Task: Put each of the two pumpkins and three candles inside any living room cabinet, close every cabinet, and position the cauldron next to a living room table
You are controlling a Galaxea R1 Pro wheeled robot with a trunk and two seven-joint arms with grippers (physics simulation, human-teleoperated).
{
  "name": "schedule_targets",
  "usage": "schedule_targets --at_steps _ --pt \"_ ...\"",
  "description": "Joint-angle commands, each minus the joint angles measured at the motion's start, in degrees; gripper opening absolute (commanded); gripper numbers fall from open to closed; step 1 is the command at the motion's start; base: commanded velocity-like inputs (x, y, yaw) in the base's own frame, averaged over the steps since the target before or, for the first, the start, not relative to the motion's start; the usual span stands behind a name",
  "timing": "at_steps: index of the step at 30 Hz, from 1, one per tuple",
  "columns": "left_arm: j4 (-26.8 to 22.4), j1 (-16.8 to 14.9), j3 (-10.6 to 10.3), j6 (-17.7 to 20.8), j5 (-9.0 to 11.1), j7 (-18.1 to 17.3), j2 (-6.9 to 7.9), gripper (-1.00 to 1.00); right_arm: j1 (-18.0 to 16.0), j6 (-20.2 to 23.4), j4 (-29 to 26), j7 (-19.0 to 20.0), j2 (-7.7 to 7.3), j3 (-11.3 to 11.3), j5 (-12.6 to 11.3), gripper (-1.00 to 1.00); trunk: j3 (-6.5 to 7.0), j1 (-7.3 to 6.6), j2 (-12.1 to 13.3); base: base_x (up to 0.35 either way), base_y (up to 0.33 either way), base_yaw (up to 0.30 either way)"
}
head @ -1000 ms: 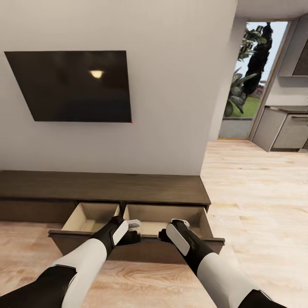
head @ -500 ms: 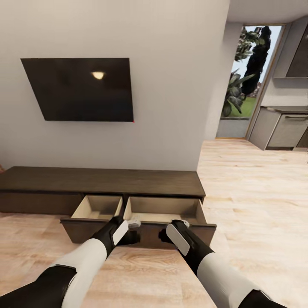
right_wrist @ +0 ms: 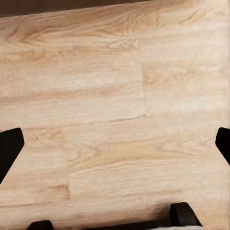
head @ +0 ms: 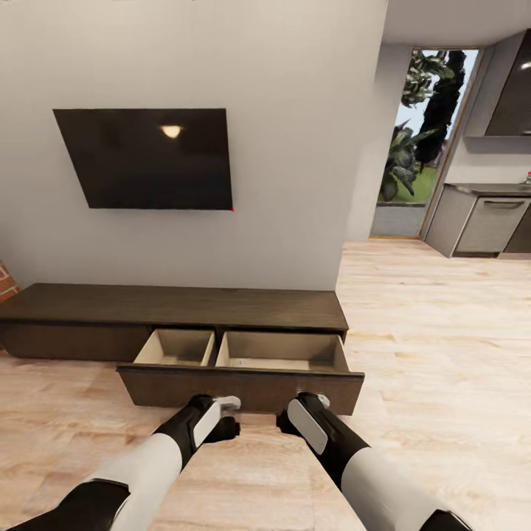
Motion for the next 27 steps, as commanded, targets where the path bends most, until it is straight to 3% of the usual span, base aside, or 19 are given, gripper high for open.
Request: schedule_targets --at_steps 1,5,9,12,18,23,27 --pt "0.0 0.7 -0.1 -0.6 0.0 0.0 0.0 1.0 0.1 -0.2 0.4 0.1 0.0 0.0 0.0 1.0 0.19 -0.23 0.4 -0.022 0.0 0.0" --pt "0.1 3.8 -0.3 -3.6 -0.1 0.1 0.15 1.0 2.7 -3.3 2.9 0.4 0.0 -0.1 0.3 1.0 0.91 -1.11 2.0 -0.01 0.0 0.0" --pt "0.2 6.1 -0.4 -7.0 0.0 0.5 3.77 1.0 6.5 -9.9 4.8 0.5 0.0 0.0 0.6 1.0 1.6 -1.99 3.6 -0.002 0.0 0.021" --pt "1.3 7.6 -0.3 -10.2 0.0 3.4 5.88 1.0 8.5 -13.1 5.2 0.4 0.0 0.1 0.9 1.0 2.03 -2.65 4.8 -0.001 0.0 0.12" --pt "6.4 9.2 -0.2 -15.9 0.1 7.7 6.8 1.0 11.5 -14.6 5.3 0.4 -0.7 0.3 1.0 1.0 3.04 -3.96 7.2 0.0 0.0 0.043" --pt "7.8 14.8 -0.3 -24.2 -0.1 8.1 7.06 1.0 12.9 -18.8 5.4 0.5 -1.23 0.4 1.0 1.0 3.75 -4.84 8.8 0.0 0.0 0.006" --pt "8.1 16.7 -0.5 -26.9 -0.2 8.1 6.96 1.0 13.6 -19.9 5.4 0.5 -1.17 0.5 0.9 1.0 3.75 -4.84 8.8 0.0 0.0 0.146"
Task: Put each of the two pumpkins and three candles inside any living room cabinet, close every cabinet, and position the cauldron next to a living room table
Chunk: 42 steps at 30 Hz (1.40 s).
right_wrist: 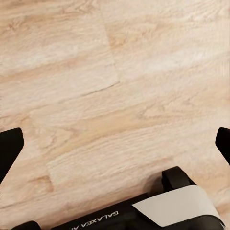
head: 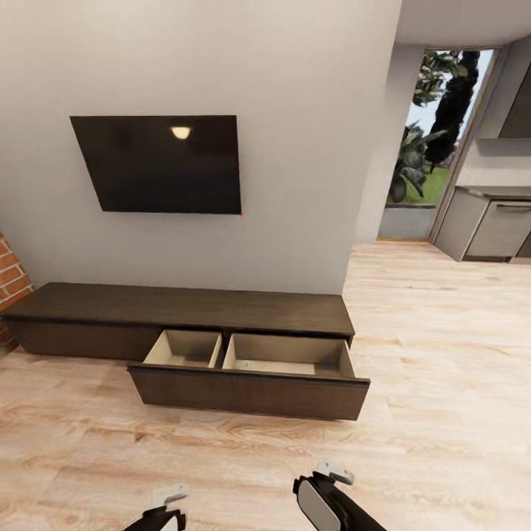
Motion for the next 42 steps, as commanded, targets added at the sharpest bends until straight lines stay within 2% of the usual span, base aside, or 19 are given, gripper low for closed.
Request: schedule_targets --at_steps 1,8,15,20,24,28,32,35,37,42 --pt "0.0 0.2 0.0 -0.1 0.0 0.0 -0.01 1.0 0.0 -0.1 0.0 0.0 0.01 0.0 0.0 1.0 0.0 0.0 0.0 0.0 0.0 0.233" --pt "0.2 2.4 -0.1 -1.1 -1.0 -0.3 0.26 1.0 0.2 -0.3 0.1 0.0 -0.07 0.0 0.1 1.0 0.0 0.0 0.0 0.0 0.0 0.275" --pt "0.2 2.8 -0.1 -1.2 -1.2 -0.5 0.23 1.0 0.2 -0.3 1.6 0.0 0.23 0.4 0.1 1.0 0.0 0.0 0.0 -0.151 0.0 0.29" --pt "0.2 2.9 -0.1 -1.2 -1.3 -0.6 0.25 1.0 0.2 -0.4 2.0 0.0 0.45 4.3 0.2 1.0 0.0 0.0 0.0 -0.282 0.0 0.29" --pt "0.2 2.9 -0.1 -1.1 -1.2 -1.7 0.28 1.0 0.2 -0.5 2.0 0.0 0.61 5.8 0.1 1.0 0.0 0.0 0.0 -0.105 0.0 0.29" --pt "0.2 2.9 -0.1 -0.6 -1.2 -8.2 0.75 1.0 0.2 -0.4 2.0 0.0 0.59 6.2 0.1 1.0 0.0 0.0 0.0 -0.02 0.0 0.29" --pt "0.2 2.9 0.1 0.6 -1.2 -16.3 3.77 1.0 0.2 -0.4 2.0 0.0 0.59 6.3 0.1 1.0 0.0 0.0 0.0 -0.004 0.0 0.291" --pt "-0.1 2.9 0.4 2.1 -1.1 -19.5 5.23 1.0 0.2 -0.3 2.0 0.1 0.52 6.3 0.1 1.0 0.0 0.0 0.0 -0.001 0.0 0.291" --pt "-0.2 2.9 0.5 2.6 -0.9 -20.6 5.65 1.0 0.2 -0.3 2.0 0.1 0.51 6.3 0.1 1.0 0.0 0.0 0.0 0.0 0.0 0.291" --pt "-0.4 2.8 0.7 3.2 -0.9 -21.5 6.43 1.0 0.2 -0.3 2.0 0.1 0.53 6.3 0.2 1.0 0.18 -0.22 0.4 0.0 0.0 0.291"
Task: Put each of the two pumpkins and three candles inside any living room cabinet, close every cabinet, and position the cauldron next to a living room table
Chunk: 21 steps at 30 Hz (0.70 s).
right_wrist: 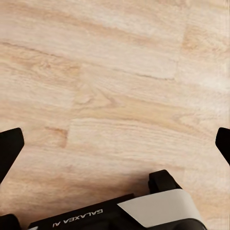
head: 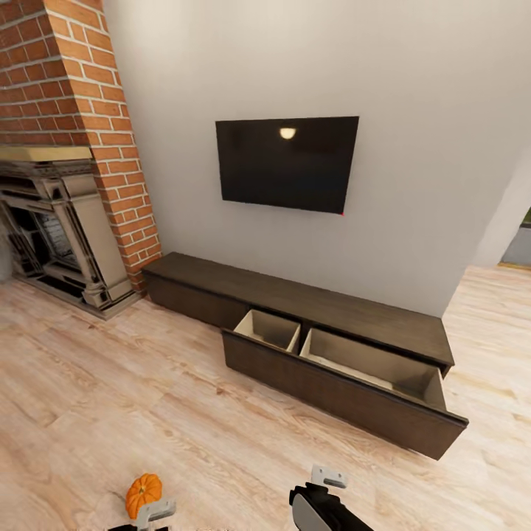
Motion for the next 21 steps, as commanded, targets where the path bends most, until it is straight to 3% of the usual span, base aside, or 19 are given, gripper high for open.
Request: schedule_targets --at_steps 1,8,21 --pt "0.0 0.0 0.0 0.0 0.0 0.0 0.19 1.0 0.0 0.0 0.0 0.0 -0.02 0.0 0.0 1.0 0.18 -0.23 0.4 0.0 0.0 0.291" --pt "0.0 0.0 0.2 0.2 0.2 0.2 2.97 1.0 0.0 0.0 0.0 0.1 -0.13 -0.1 0.0 1.0 1.44 -1.76 3.2 0.0 0.0 0.291" --pt "0.0 0.0 0.2 -0.3 0.3 0.5 3.41 1.0 0.0 -0.1 0.0 0.1 -0.19 -0.1 0.0 1.0 3.78 -4.62 8.4 0.0 0.0 0.291"
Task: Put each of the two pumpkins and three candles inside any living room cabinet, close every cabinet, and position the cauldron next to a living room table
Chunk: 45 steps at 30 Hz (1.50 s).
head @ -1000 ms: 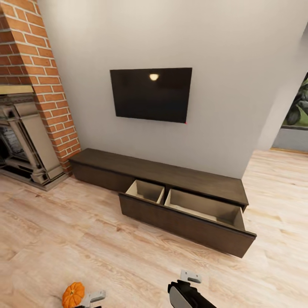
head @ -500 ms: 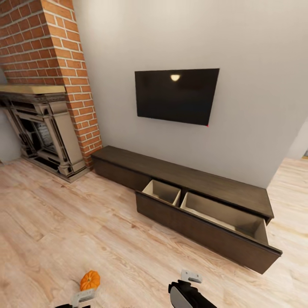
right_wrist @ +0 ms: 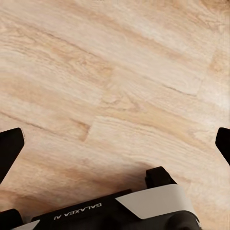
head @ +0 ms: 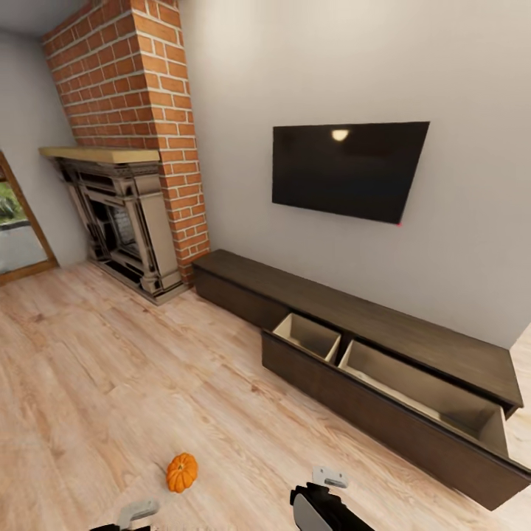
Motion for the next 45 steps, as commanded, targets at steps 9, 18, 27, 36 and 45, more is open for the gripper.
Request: schedule_targets --at_steps 9,18,27,36,45 --pt "0.0 0.0 0.0 -0.2 0.0 0.0 -0.03 1.0 0.0 0.0 0.0 0.0 0.0 0.0 0.0 1.0 1.62 -1.98 3.6 0.0 0.0 0.291" --pt "0.0 0.0 0.1 -0.2 0.0 0.0 -0.06 1.0 0.0 0.0 0.0 0.0 0.08 0.0 0.0 1.0 3.24 -3.96 7.2 0.0 0.0 0.291" --pt "0.0 0.0 0.1 -0.2 0.0 0.0 -0.14 1.0 0.0 0.0 0.0 0.0 0.08 0.0 0.0 1.0 4.85 -5.94 10.8 0.0 0.0 0.291" --pt "0.0 0.0 0.1 -0.3 0.0 0.0 -0.2 1.0 0.0 0.0 0.0 0.0 0.13 0.1 0.0 1.0 6.47 -7.91 14.5 0.0 0.0 0.291" --pt "0.0 0.0 0.1 -0.4 0.0 0.0 -0.2 1.0 0.0 -0.1 0.0 0.0 0.27 3.4 -0.1 1.0 7.37 -9.01 16.5 0.0 0.0 0.291"
